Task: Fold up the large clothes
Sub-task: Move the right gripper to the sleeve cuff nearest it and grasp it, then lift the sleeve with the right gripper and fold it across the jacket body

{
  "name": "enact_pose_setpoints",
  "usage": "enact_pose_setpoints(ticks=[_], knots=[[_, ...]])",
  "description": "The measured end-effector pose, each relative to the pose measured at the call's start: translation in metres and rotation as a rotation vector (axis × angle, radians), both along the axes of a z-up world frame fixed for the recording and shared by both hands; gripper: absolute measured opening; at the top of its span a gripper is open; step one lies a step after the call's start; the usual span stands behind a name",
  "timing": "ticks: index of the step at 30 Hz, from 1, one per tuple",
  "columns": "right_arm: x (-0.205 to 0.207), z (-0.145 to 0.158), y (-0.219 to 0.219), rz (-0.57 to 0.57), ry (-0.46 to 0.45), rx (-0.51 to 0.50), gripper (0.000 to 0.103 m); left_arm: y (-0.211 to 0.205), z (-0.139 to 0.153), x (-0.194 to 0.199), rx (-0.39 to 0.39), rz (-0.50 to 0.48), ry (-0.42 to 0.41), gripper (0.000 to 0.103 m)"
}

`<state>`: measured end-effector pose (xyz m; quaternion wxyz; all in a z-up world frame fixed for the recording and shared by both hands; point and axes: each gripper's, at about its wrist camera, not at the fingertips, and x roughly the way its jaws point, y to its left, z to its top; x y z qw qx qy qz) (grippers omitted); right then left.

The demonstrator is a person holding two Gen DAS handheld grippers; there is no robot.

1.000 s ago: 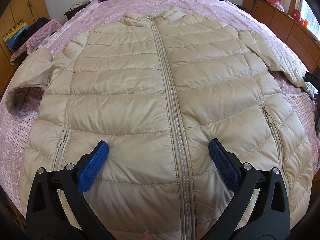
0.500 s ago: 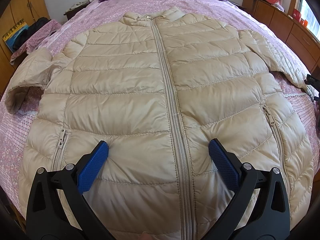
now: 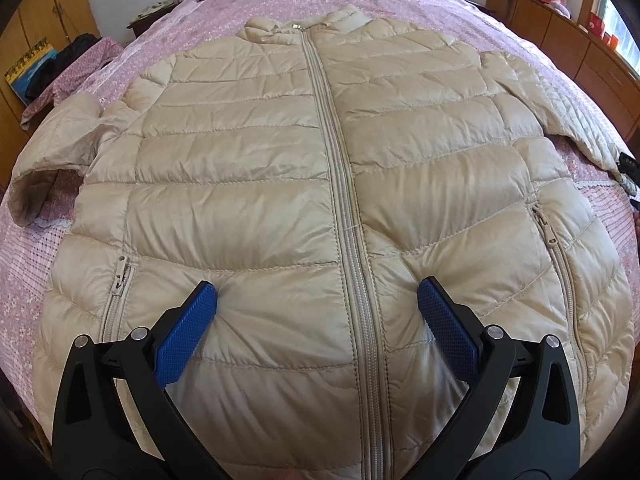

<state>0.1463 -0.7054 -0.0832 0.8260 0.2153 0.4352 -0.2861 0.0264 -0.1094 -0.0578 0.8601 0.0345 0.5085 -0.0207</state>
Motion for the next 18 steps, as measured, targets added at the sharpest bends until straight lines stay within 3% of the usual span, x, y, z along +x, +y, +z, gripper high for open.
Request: enact_pose_setpoints(ticks=[3,5,7,13,18], knots=[[-0.002,0.006,0.009,0.014,-0.020,0.013,0.097,0.000,-0.003,0.003,-0.003,0.003,0.010,0.100],[-0.005,0.009,0.017,0.030,-0.049,0.009,0.090,0.000,-0.005,0.004,-0.002,0.002,0.014,0.100],[-0.008,0.012,0.026,0.046,-0.071,-0.013,0.071,0.000,-0.006,0.004,0.001,-0.002,0.015,0.100],[-0.022,0.020,0.029,0.045,-0.133,0.027,0.036,-0.001,-0.007,0.003,0.005,-0.004,-0.006,0.100],[-0.032,0.036,0.035,0.078,-0.185,0.055,0.019,0.001,-0.007,0.000,0.001,-0.006,-0.012,0.100]])
